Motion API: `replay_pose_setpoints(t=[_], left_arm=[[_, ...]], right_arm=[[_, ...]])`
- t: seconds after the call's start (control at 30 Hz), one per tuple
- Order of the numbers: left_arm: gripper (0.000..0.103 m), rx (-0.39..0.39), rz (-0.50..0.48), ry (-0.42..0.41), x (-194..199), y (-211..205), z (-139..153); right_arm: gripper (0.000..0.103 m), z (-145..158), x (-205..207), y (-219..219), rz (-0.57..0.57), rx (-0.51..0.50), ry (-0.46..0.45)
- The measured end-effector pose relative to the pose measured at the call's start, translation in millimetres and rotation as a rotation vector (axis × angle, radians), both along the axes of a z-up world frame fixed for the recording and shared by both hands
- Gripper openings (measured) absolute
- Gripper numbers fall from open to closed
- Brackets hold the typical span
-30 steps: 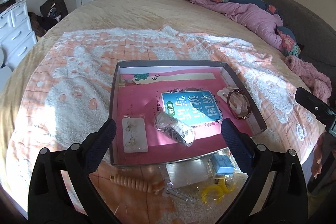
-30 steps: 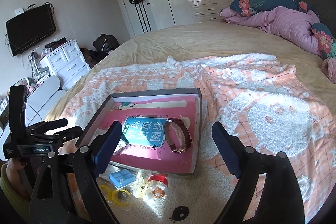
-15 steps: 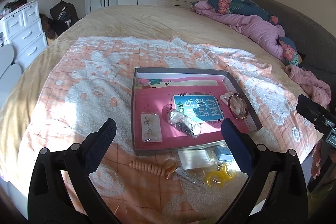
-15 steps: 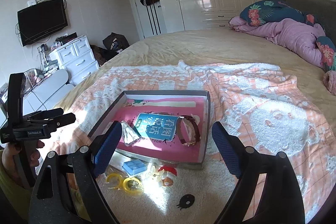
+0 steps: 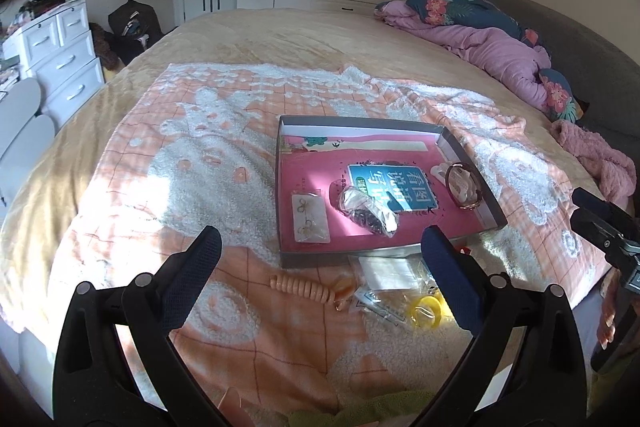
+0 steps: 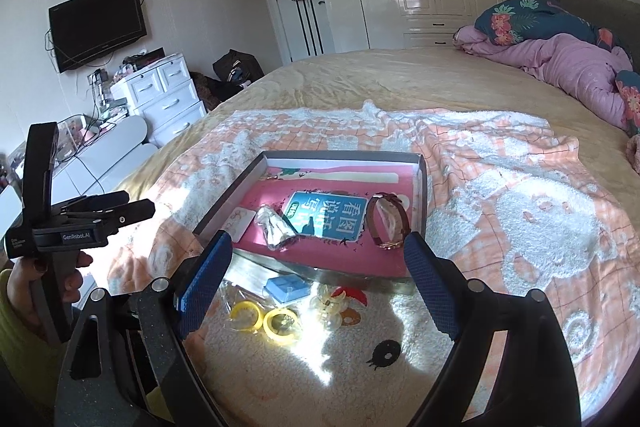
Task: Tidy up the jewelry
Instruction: 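Open both tools and withdraw them from the grey box, then reach the left tool toward the clear bag by the orange coil while the right approaches the yellow rings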
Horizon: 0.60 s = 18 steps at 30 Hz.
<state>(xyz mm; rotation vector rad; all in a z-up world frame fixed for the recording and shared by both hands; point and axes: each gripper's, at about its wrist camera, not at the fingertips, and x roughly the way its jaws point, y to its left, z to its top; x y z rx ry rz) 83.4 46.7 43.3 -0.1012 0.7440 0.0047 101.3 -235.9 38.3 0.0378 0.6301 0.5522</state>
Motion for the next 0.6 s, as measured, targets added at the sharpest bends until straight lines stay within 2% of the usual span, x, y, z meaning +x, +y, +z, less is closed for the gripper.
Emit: replay_pose_setpoints(t=[0.6], left_arm=[[0.093, -0.034, 0.033, 0.075, -12.0, 15.9, -26.8]], right_arm=[[0.086, -40.7, -24.4, 23.7, 0.071, -0.033, 0.099]])
